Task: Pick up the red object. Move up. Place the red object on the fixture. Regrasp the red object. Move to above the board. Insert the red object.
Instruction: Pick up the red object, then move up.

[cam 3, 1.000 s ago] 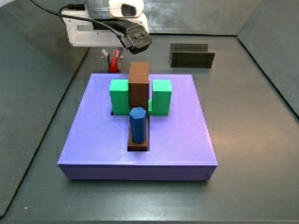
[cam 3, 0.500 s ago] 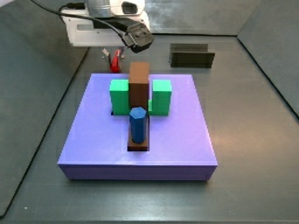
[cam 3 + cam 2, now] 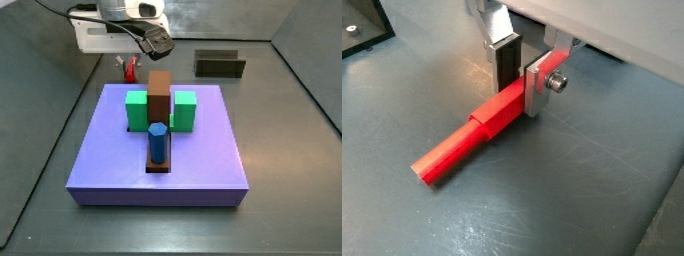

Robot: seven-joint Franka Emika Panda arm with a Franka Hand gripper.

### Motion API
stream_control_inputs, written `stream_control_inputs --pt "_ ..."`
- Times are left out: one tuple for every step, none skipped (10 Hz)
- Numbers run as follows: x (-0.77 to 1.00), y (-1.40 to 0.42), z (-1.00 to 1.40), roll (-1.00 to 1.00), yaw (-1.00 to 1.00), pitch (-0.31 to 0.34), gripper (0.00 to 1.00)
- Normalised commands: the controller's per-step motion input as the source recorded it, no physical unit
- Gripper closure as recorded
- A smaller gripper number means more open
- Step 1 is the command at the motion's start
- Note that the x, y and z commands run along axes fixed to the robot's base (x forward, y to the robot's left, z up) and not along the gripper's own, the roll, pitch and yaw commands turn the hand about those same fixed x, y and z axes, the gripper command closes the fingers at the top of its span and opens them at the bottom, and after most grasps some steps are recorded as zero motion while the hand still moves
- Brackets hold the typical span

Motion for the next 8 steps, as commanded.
stream_control_inputs --pt "0.0 0.0 0.0 0.0 0.0 0.0 1.0" --pt "0.0 0.0 0.0 0.0 0.0 0.0 1.0" --pt "0.0 0.0 0.0 0.0 0.0 0.0 1.0" --pt "0.0 0.0 0.0 0.0 0.0 0.0 1.0" --pt "0.0 0.0 0.83 0.0 0.0 0.0 1.0" --pt "0.01 0.04 0.86 0.0 -0.03 -0.013 1.0" --pt "-0.03 0.04 0.69 0.0 -0.04 0.02 1.0" --pt "-0.02 0.02 0.39 0.0 -0.03 0.006 1.0"
